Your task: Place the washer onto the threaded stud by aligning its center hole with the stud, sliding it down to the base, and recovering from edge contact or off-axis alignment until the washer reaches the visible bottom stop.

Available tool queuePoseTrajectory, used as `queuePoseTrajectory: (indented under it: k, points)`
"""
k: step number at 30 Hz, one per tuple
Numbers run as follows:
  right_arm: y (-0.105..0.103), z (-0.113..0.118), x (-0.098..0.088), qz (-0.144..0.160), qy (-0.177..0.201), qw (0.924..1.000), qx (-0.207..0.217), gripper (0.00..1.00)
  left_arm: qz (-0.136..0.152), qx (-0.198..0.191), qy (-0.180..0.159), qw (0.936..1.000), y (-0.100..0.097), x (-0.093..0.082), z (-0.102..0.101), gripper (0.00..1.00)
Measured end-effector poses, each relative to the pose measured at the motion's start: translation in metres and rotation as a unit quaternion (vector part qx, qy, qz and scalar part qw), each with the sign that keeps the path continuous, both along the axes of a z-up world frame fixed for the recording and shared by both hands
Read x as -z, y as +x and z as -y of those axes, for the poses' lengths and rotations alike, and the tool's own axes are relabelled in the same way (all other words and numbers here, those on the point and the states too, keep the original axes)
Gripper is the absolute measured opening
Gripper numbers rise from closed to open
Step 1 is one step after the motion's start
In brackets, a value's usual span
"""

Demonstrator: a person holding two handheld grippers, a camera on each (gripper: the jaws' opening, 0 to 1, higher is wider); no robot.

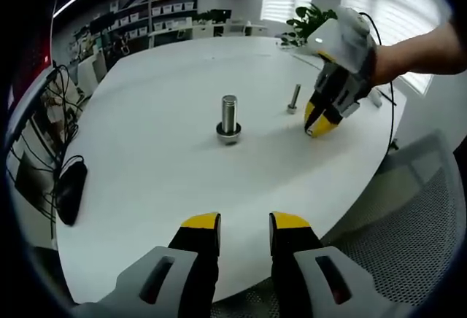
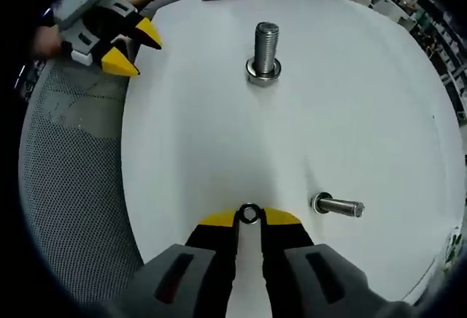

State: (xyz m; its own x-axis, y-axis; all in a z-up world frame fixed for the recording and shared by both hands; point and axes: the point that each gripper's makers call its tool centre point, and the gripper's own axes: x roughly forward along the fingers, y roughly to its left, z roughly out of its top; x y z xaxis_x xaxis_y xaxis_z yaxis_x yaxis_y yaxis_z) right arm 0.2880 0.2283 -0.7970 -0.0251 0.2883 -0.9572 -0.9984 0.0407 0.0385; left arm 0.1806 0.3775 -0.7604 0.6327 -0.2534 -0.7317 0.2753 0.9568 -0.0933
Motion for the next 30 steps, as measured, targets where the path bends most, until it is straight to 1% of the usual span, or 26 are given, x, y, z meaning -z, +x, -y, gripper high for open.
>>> queuePoseTrajectory:
  k: [3, 5, 7, 9, 12, 22, 30]
  points:
    - [0.001, 0.0, -0.003, -0.002, 0.005, 1.0, 0.006, 0.13, 0.0, 0.0, 0.0, 1.0, 0.0, 0.0, 0.0, 0.25]
    - [0.003, -0.002, -0.008, 0.0, 0.017, 0.9998, 0.013, 0.13, 0.001, -0.001, -0.001, 1.0, 0.0, 0.0, 0.0, 0.25]
    - [0.005, -0.003, -0.012, -0.007, 0.027, 0.9992, 0.027, 0.13, 0.002, -0.002, -0.001, 1.0, 0.0, 0.0, -0.001, 0.25]
    - [0.011, -0.002, -0.014, -0.004, 0.029, 0.9991, 0.031, 0.13, 0.002, -0.001, -0.001, 1.0, 0.0, -0.001, -0.001, 0.25]
    - [0.016, -0.001, -0.02, -0.009, 0.039, 0.9979, 0.051, 0.13, 0.002, -0.001, 0.0, 1.0, 0.0, -0.001, -0.001, 0.25]
    - [0.028, 0.006, -0.038, -0.003, 0.047, 0.9965, 0.069, 0.14, 0.005, -0.002, -0.003, 1.0, 0.0, -0.002, -0.001, 0.24]
    - [0.033, 0.003, -0.056, 0.006, 0.069, 0.9943, 0.081, 0.14, 0.007, -0.003, -0.002, 1.0, 0.001, -0.002, -0.001, 0.24]
